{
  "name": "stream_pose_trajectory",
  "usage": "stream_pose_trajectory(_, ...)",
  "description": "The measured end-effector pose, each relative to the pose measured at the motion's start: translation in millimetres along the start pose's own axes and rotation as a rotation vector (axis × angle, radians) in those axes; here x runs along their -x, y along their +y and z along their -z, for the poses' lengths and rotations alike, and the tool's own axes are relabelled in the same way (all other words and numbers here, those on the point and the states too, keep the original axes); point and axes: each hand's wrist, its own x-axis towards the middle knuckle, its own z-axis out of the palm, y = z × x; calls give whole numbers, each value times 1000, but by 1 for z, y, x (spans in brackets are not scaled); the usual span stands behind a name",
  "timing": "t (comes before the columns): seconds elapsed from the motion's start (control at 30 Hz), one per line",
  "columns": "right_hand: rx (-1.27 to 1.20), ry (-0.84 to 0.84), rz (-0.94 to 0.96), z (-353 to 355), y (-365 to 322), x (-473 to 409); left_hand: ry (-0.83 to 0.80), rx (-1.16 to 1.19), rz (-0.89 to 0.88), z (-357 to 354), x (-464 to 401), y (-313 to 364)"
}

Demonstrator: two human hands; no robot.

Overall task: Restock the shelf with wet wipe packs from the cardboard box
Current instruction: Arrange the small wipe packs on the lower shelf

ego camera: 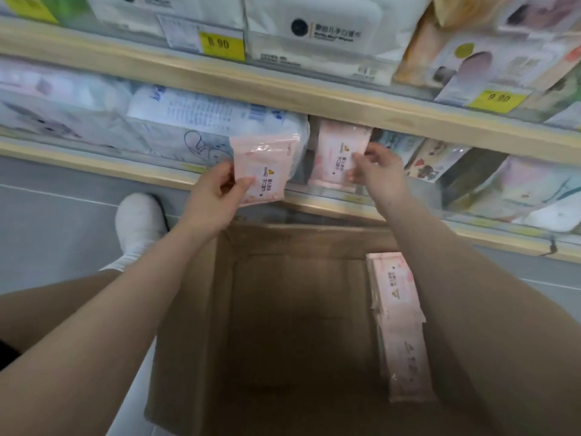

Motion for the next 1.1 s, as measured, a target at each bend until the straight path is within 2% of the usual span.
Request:
stream_pose_trajectory(0.3,-99,73,-177,-56,21,-68,-112,72,5,-24,-17,-34)
stream_pose_trajectory(0.47,39,36,-146,-51,17,-58,-144,52,5,-24,-19,-33)
stream_pose_trajectory(0.57,-19,-69,-125,-37,13,-27,-134,10,-10,-27,-19,-21)
stream_pose_trajectory(0.67,83,-384,0,-20,6,20,-128,-6,-23,-33,-20,-3)
stream_pose_trajectory(0.73,77,-491,53,-15,6,41,-161,-14,-46,-42,-18,9)
stream_pose_trajectory(0.83,39,-312,111,-10,9,49,-195,-34,-113,-50,-12,25)
stream_pose_trajectory(0.9,53,-202,151,-6,13,44,-6,-195,-279,-46,-9,27)
stream_pose_trajectory(0.97,34,-91,153,-1,16,33,226,-463,-476,-37,-10,20)
stream_pose_trajectory(1.0,40,-34,140,0,18,26,265,-596,-521,-33,-12,16)
stream_pose_trajectory(1.1,156,25,89,-8,24,5,128,-871,-543,-27,-17,1)
